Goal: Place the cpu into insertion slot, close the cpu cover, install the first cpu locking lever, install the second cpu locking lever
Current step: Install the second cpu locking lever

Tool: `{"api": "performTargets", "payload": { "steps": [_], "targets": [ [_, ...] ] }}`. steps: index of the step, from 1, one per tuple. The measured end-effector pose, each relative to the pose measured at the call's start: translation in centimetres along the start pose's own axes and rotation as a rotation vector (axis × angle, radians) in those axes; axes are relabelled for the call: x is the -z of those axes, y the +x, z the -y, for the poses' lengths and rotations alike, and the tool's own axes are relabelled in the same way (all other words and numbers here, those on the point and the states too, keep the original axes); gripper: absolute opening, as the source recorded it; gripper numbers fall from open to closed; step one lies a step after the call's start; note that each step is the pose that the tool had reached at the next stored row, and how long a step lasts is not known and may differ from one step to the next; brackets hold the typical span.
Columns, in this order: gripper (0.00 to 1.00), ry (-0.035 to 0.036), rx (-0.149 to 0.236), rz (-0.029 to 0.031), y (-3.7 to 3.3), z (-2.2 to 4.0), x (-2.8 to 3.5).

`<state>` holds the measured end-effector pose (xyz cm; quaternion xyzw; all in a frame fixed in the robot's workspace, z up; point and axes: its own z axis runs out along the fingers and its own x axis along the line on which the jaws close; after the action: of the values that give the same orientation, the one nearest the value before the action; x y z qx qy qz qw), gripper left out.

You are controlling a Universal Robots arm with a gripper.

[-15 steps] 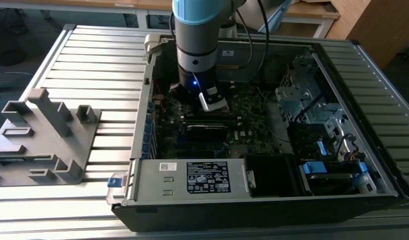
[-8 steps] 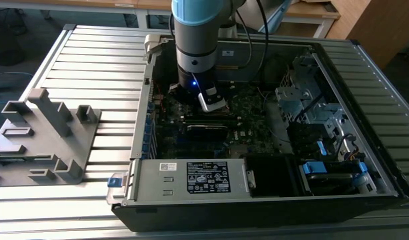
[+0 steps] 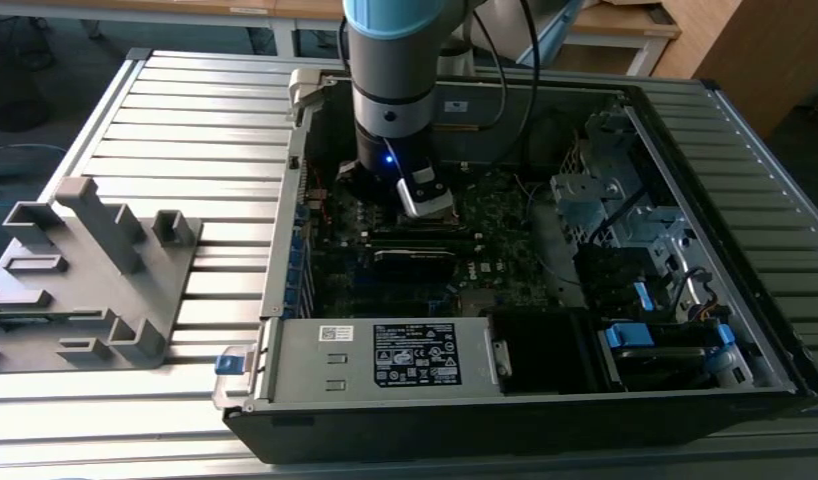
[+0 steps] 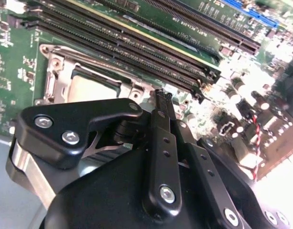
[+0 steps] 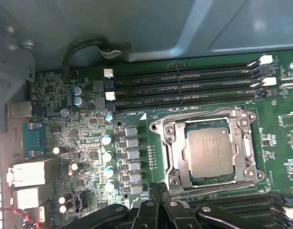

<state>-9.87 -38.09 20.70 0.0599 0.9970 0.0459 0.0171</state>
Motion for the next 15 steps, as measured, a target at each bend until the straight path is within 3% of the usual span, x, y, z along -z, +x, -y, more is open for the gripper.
{"api": "performTargets", "payload": {
  "steps": [8,12,15],
  "targets": [
    [0.11,0.0001,0.0,0.0,-0.07,-0.23,2.47],
    [0.11,0.0001,0.0,-0.0001,-0.23,-0.26,2.57],
    [0.11,0.0001,0.0,-0.0001,-1.04,-0.36,2.53]
  ]
}}
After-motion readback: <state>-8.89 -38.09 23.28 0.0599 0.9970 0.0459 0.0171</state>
